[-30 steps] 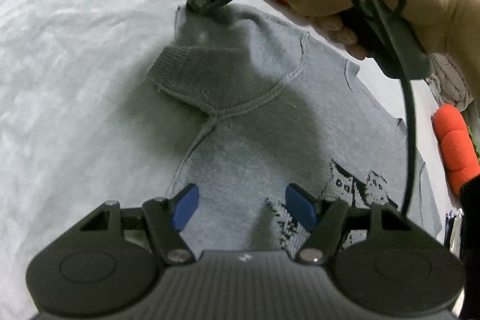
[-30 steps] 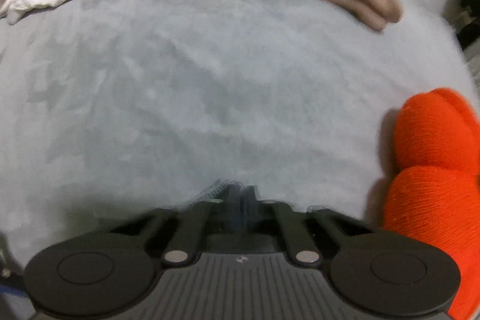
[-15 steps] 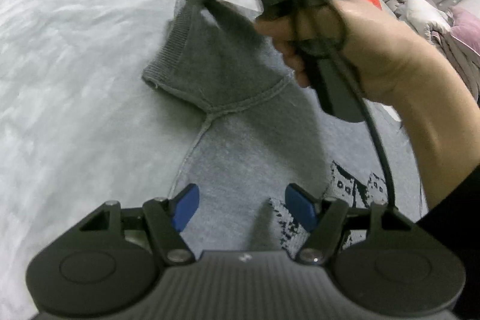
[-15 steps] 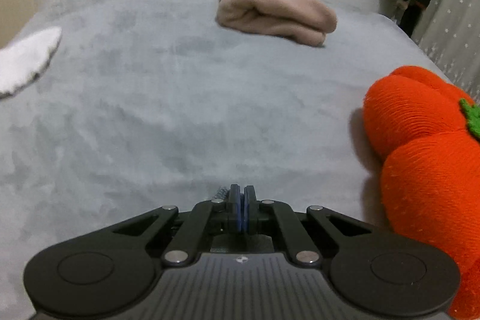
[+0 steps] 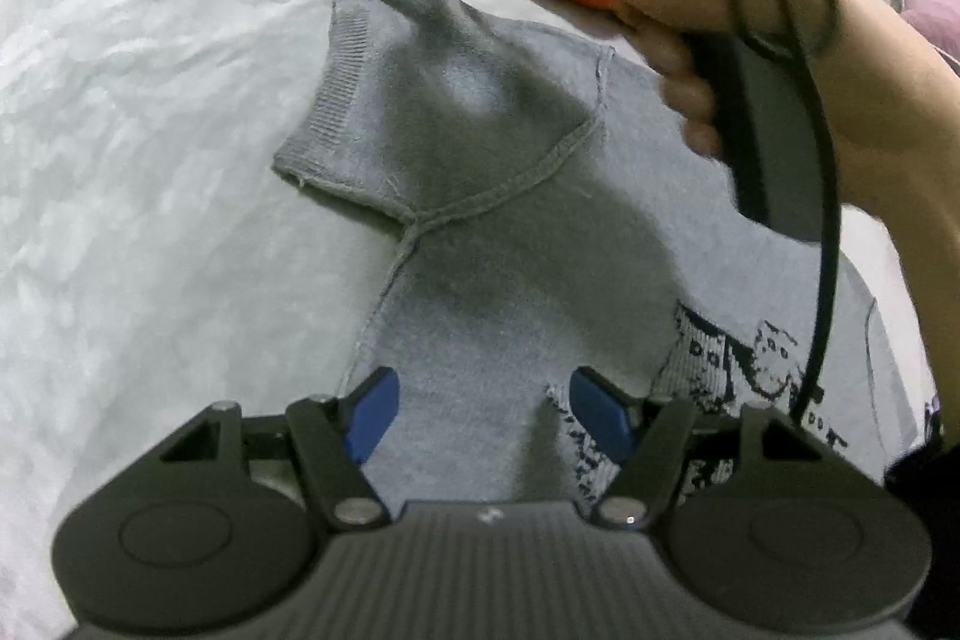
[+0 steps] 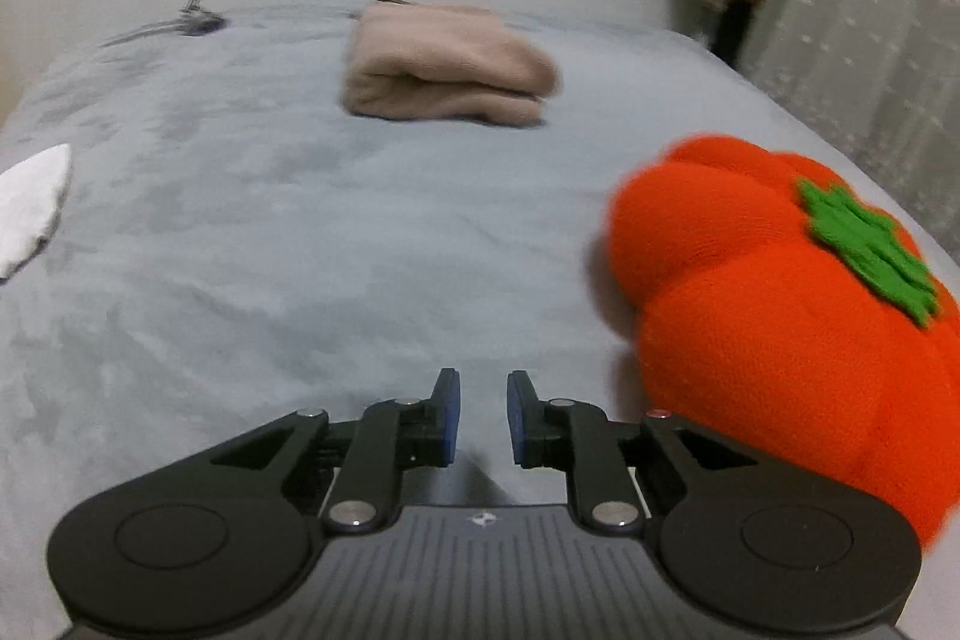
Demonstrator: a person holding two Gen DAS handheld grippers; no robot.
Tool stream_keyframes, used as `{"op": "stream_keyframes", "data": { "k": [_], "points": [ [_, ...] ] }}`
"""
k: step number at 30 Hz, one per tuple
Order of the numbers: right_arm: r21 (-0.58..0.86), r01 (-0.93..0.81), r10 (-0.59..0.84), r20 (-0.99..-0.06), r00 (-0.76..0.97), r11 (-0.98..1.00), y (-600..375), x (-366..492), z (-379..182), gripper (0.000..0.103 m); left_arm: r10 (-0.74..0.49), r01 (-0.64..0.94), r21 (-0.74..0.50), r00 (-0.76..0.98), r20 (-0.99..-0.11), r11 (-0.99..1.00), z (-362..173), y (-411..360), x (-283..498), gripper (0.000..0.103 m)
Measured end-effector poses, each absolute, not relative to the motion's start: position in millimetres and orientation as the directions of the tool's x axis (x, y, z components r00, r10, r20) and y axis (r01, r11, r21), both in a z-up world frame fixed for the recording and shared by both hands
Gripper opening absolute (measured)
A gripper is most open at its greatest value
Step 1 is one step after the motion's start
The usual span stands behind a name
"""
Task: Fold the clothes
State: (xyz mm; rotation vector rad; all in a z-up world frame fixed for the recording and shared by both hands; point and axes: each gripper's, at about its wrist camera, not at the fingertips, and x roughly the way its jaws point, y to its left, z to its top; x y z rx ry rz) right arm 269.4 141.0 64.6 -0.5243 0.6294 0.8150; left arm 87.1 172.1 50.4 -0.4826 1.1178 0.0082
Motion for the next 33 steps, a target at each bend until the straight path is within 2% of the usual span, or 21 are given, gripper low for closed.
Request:
{"op": "stream_keyframes", "data": {
  "k": [10,14,22,25,33],
  "points": [
    [-0.172,-0.780,0.390,-0.789,0.475,0.602,95.5,258.7,31.7,0.016,-0.210,-0.243,-0.343,0.445,-0.870,0.907,48.5,166.7,89.5,0.068],
    [-0.199,-0.759,0.380,-0.769,0.513,0.620,108.6,263.5,26.6,0.016,-0.198,-0.235,-0.329,0.448,-0.872,0.915,48.8,162.8,88.4,0.070],
    [-0.373,-0.703,0.291,-0.719,0.631,0.605,136.1,269.5,13.1,0.016,-0.194,-0.233,-0.324,0.450,-0.872,0.917,48.7,162.6,87.1,0.070],
    [-0.360,-0.700,0.293,-0.721,0.628,0.617,138.5,275.6,15.7,0.016,-0.190,-0.232,-0.320,0.452,-0.872,0.918,48.7,160.8,87.2,0.071],
    [-0.172,-0.699,0.436,-0.672,0.598,0.694,105.0,264.7,39.9,0.016,-0.199,-0.231,-0.329,0.451,-0.870,0.916,48.9,162.0,85.7,0.071]
  ]
}}
